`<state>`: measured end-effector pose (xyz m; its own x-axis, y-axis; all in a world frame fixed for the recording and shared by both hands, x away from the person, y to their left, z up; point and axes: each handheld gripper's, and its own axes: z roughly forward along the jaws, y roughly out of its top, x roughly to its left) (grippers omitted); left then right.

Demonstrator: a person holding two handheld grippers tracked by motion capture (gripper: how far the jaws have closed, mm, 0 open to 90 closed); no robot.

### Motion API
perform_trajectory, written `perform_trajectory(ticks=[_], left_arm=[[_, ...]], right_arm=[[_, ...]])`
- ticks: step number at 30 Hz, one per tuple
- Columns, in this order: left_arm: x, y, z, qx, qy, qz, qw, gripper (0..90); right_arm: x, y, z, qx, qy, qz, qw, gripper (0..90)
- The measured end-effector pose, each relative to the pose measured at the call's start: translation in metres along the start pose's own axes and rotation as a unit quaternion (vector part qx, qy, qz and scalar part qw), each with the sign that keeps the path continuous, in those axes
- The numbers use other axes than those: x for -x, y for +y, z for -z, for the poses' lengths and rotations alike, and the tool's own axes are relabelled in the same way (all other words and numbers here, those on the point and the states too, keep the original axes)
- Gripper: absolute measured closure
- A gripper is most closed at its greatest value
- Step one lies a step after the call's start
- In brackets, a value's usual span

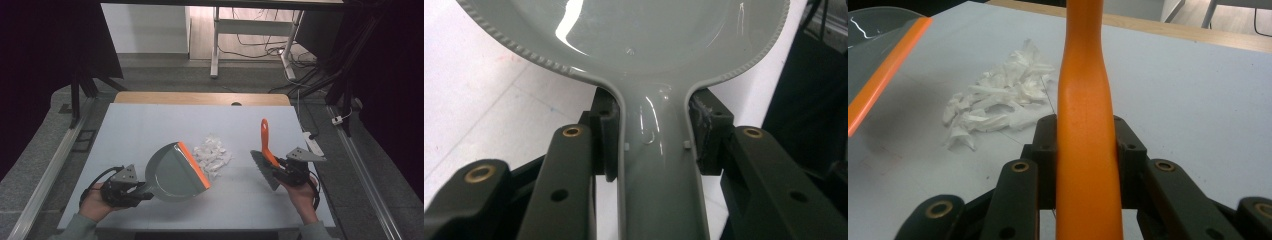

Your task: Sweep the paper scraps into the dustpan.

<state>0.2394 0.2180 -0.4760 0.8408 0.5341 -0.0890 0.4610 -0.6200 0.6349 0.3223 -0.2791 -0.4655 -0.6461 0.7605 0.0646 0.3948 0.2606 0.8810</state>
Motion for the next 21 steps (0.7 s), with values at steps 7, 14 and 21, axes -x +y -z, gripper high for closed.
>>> perform_trajectory(ticks=[7, 14, 21], left_arm=[[-0.002, -0.005, 0.005, -0.013, -0.002, 0.000, 0.9999, 61.6], [-0.006, -0.012, 0.009, -0.019, -0.003, 0.008, 0.9998, 61.5], [-0.010, -0.018, 0.008, -0.028, -0.005, 0.013, 0.9995, 61.5]], right_arm=[[-0.004, 0.006, -0.006, 0.002, 0.000, 0.001, 1.0000, 70.3], [-0.009, 0.016, -0.020, 0.004, 0.007, 0.005, 1.0000, 70.3], [-0.014, 0.024, -0.032, 0.000, 0.009, 0.011, 0.9999, 70.3]])
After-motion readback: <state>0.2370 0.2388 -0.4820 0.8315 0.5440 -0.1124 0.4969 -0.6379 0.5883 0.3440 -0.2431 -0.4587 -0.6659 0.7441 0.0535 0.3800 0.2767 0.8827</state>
